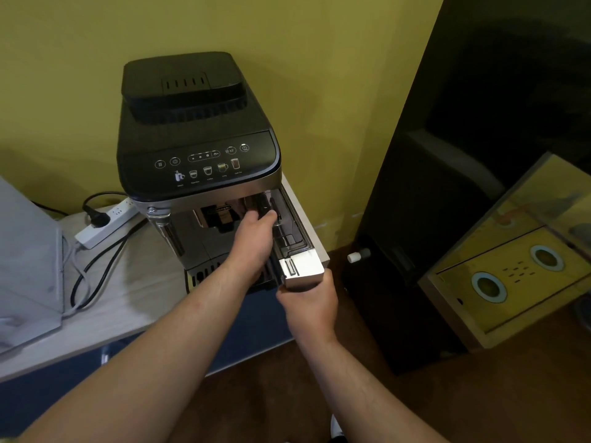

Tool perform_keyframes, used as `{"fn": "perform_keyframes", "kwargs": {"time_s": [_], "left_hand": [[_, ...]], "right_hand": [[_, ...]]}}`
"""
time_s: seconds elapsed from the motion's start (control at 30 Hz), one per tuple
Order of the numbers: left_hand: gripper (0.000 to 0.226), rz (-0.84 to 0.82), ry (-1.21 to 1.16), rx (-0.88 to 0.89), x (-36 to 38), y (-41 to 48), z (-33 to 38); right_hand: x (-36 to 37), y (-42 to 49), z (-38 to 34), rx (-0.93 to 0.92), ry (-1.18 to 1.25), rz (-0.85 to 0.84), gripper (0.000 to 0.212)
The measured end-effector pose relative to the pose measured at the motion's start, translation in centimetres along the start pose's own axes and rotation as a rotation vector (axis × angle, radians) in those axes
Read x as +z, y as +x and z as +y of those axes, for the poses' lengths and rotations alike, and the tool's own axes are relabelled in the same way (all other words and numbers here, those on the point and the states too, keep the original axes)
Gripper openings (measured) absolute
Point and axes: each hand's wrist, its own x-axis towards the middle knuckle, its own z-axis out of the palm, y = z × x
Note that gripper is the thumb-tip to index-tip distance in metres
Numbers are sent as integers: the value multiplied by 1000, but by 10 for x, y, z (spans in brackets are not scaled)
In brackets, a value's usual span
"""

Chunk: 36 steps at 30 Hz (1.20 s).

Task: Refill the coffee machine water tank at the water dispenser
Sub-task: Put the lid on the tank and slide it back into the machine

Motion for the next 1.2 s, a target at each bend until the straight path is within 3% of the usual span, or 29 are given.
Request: {"fn": "perform_keyframes", "kwargs": {"time_s": [0.17, 0.27, 0.33, 0.4, 0.43, 0.53, 0.7, 1.2], "left_hand": [[17, -33, 113, 219, -31, -45, -7], [12, 169, 196, 380, -64, -55, -6], [8, 412, 348, 523, -87, -53, 3], [34, 622, 487, 590, -109, -40, 14], [51, 643, 519, 571, -118, -29, 18], [85, 509, 482, 431, -134, 6, 28], [105, 470, 310, 403, -137, 17, 22], [104, 478, 322, 414, -138, 18, 20]], "right_hand": [[4, 3, 1, 14, 13, 1, 61], [3, 4, 2, 9, 15, -14, 58], [3, 4, 3, 5, 12, -19, 57], [3, 4, 3, 10, 14, -20, 57], [4, 5, 3, 13, 19, -20, 58], [6, 5, 4, 21, 19, -4, 58], [12, 14, 1, 13, -4, -1, 56], [34, 41, -14, -19, -52, 5, 52]]}}
